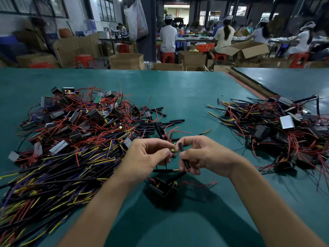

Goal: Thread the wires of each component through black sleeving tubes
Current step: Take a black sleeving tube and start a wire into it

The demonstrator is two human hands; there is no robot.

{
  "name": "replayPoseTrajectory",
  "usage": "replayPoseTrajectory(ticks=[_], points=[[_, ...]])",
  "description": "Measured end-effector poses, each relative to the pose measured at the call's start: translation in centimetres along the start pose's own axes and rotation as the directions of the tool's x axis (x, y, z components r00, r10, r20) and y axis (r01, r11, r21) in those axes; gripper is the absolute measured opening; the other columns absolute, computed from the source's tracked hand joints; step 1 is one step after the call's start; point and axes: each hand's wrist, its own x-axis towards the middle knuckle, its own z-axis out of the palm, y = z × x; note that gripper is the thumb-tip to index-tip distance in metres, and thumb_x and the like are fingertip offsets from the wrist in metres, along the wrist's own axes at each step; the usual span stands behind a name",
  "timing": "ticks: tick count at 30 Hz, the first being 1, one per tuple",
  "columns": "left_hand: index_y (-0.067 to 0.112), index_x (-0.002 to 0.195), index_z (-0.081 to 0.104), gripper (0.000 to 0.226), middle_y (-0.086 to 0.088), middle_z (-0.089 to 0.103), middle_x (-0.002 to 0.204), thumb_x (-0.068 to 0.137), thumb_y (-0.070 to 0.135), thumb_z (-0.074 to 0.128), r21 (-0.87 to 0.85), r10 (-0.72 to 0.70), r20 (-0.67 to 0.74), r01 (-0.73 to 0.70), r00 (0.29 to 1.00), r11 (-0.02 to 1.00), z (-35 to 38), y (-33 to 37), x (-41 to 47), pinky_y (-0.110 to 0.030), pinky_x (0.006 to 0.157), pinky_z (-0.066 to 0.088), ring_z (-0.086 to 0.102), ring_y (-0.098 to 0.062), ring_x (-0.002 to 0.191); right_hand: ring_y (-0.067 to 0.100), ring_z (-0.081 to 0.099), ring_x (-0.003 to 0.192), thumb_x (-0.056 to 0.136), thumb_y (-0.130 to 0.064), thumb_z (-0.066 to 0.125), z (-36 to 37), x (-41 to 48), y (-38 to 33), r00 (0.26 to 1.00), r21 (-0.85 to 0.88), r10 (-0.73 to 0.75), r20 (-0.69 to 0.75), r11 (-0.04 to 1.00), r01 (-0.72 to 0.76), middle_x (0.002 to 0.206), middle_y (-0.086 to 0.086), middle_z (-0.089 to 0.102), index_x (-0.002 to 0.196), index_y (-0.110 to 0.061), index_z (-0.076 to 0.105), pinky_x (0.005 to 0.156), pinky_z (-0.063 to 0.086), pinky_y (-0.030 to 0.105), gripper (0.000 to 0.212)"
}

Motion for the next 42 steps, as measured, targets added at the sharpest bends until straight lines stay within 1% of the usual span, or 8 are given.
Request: replayPoseTrajectory(ticks=[6,14,20,27,32,35,39,42], points=[[0.005,0.081,0.073,0.014,-0.008,0.073,0.068,0.075,-0.008,0.074,-0.012,0.028,-0.046,-0.029,0.999,1.000,0.1,-0.3,0.2,-0.018,0.059,0.054,0.066,-0.011,0.058,0.015,0.055,0.044,0.097,-0.016,0.056,0.0,0.3,0.2,1.000,-0.055,-0.012,-0.028,0.998,0.011,0.069,0.011,0.068,0.090,-0.014,0.058,0.040,0.037,0.019,0.007],[0.004,0.078,0.064,0.017,-0.001,0.067,0.063,0.092,-0.004,0.058,0.127,0.068,-0.005,-0.067,0.998,0.990,0.3,-0.7,0.3,-0.021,0.057,0.053,0.063,-0.013,0.056,0.015,0.055,0.042,0.094,-0.008,0.060,0.7,0.7,0.5,0.979,-0.130,-0.053,-0.198,0.991,0.028,0.071,0.006,0.063,0.090,-0.005,0.061,0.034,0.032,0.018,0.005],[0.009,0.079,0.062,0.018,-0.002,0.068,0.061,0.094,-0.001,0.056,0.061,-0.013,0.022,0.012,1.000,0.998,0.6,-0.7,0.4,-0.021,0.056,0.054,0.063,-0.013,0.054,0.012,0.053,0.042,0.091,-0.011,0.065,0.8,0.9,0.5,0.958,-0.097,-0.103,-0.267,0.992,0.080,0.059,0.000,0.056,0.081,-0.011,0.064,0.037,0.040,0.019,0.010],[0.006,0.087,0.067,0.007,-0.003,0.072,0.070,0.083,0.002,0.069,-0.046,-0.123,0.036,0.125,0.992,0.991,0.2,-0.5,0.1,-0.025,0.062,0.058,0.067,-0.012,0.058,0.013,0.058,0.053,0.086,-0.003,0.065,0.2,0.8,0.0,0.904,0.101,-0.215,-0.369,0.958,0.269,0.068,0.007,0.065,0.082,-0.005,0.069,0.051,0.051,0.020,0.006],[0.004,0.077,0.070,0.011,-0.009,0.071,0.068,0.069,0.008,0.076,-0.064,-0.125,-0.004,0.124,0.992,0.990,-0.1,-0.2,0.0,-0.025,0.059,0.058,0.066,-0.014,0.057,0.016,0.054,0.051,0.078,-0.014,0.072,0.2,0.6,0.0,0.917,0.017,-0.252,-0.309,0.963,0.270,0.063,0.010,0.061,0.076,-0.010,0.071,0.054,0.051,0.022,0.004],[0.003,0.076,0.064,0.008,-0.011,0.073,0.067,0.079,0.003,0.072,-0.063,-0.145,0.006,0.145,0.989,0.987,0.1,-0.3,0.0,-0.023,0.053,0.055,0.067,-0.016,0.054,0.012,0.054,0.051,0.081,-0.001,0.071,0.1,0.4,0.2,0.946,-0.076,-0.258,-0.196,0.966,0.248,0.063,0.008,0.061,0.086,-0.012,0.077,0.055,0.051,0.022,0.013],[0.005,0.070,0.062,0.019,-0.012,0.073,0.069,0.068,0.018,0.076,-0.042,-0.127,0.016,0.127,0.992,0.991,0.1,-0.3,0.1,-0.026,0.058,0.056,0.068,-0.018,0.058,0.015,0.055,0.054,0.075,-0.010,0.074,-0.7,0.1,0.2,0.970,-0.024,-0.204,-0.130,0.979,0.203,0.075,0.015,0.060,0.097,-0.012,0.078,0.058,0.051,0.024,0.023],[0.004,0.067,0.068,0.024,-0.008,0.066,0.062,0.061,0.024,0.079,0.016,-0.068,-0.021,0.069,0.997,0.997,0.2,-0.2,0.1,-0.022,0.056,0.048,0.057,-0.015,0.058,0.016,0.057,0.055,0.073,-0.016,0.077,-1.1,-0.1,0.3,0.983,-0.012,-0.147,-0.106,0.989,0.147,0.069,0.008,0.065,0.097,-0.015,0.078,0.059,0.052,0.026,0.024]])
